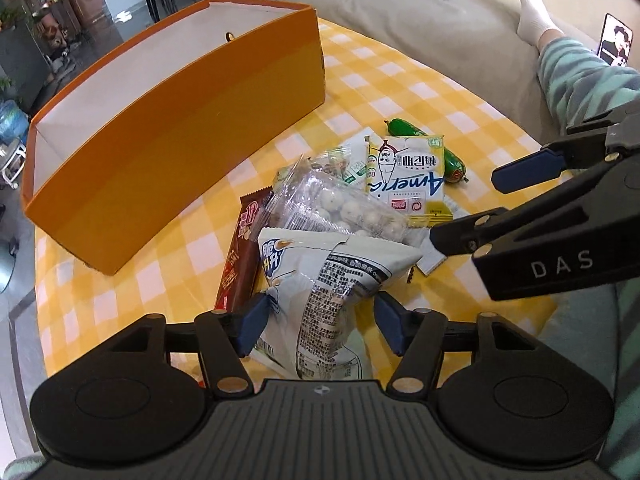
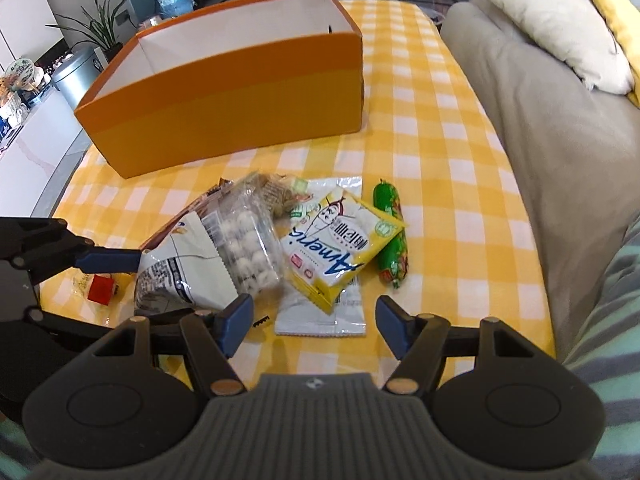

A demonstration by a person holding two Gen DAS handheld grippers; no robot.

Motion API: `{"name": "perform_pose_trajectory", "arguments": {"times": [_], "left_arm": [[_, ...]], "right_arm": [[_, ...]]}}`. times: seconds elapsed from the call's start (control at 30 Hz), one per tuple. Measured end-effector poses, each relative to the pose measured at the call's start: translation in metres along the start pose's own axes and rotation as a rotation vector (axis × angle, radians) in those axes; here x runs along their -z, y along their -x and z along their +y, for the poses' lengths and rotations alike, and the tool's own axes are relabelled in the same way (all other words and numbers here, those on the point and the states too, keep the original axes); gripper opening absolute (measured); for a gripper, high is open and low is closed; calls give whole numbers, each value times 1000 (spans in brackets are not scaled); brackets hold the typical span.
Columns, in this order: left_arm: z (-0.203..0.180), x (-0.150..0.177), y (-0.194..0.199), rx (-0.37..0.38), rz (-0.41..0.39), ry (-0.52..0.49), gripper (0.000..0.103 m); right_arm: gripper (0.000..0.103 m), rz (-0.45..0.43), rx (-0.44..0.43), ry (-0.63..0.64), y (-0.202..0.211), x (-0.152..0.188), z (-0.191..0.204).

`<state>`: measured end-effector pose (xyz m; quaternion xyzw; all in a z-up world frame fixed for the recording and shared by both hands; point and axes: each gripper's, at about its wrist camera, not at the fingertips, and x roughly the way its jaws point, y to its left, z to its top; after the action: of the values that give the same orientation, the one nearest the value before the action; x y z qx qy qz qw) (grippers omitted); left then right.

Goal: Organize snacks
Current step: 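Grasp the white printed bag with the left tool while the right tool grasps the candy tray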

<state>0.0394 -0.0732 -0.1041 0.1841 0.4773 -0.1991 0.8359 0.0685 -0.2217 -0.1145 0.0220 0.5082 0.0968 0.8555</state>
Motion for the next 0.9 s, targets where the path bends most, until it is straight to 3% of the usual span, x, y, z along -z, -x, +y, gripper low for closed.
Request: {"name": "perform_pose_trajectory", "arguments": {"times": [0.2, 0.43, 0.63, 0.9], "left_arm": [[-4, 1, -11, -24, 5, -18, 69], [-3, 1, -14, -50, 10, -5, 45], [13, 3, 4, -42, -31, 100, 40], [53, 0, 31, 32, -109, 340, 40]], "right_arm": [[65, 17, -11, 22, -7, 0, 5], [65, 30, -22, 13, -11, 0, 6], [64, -4, -52, 35, -8, -2, 11], [61, -47, -87, 113, -13, -9, 23]]}}
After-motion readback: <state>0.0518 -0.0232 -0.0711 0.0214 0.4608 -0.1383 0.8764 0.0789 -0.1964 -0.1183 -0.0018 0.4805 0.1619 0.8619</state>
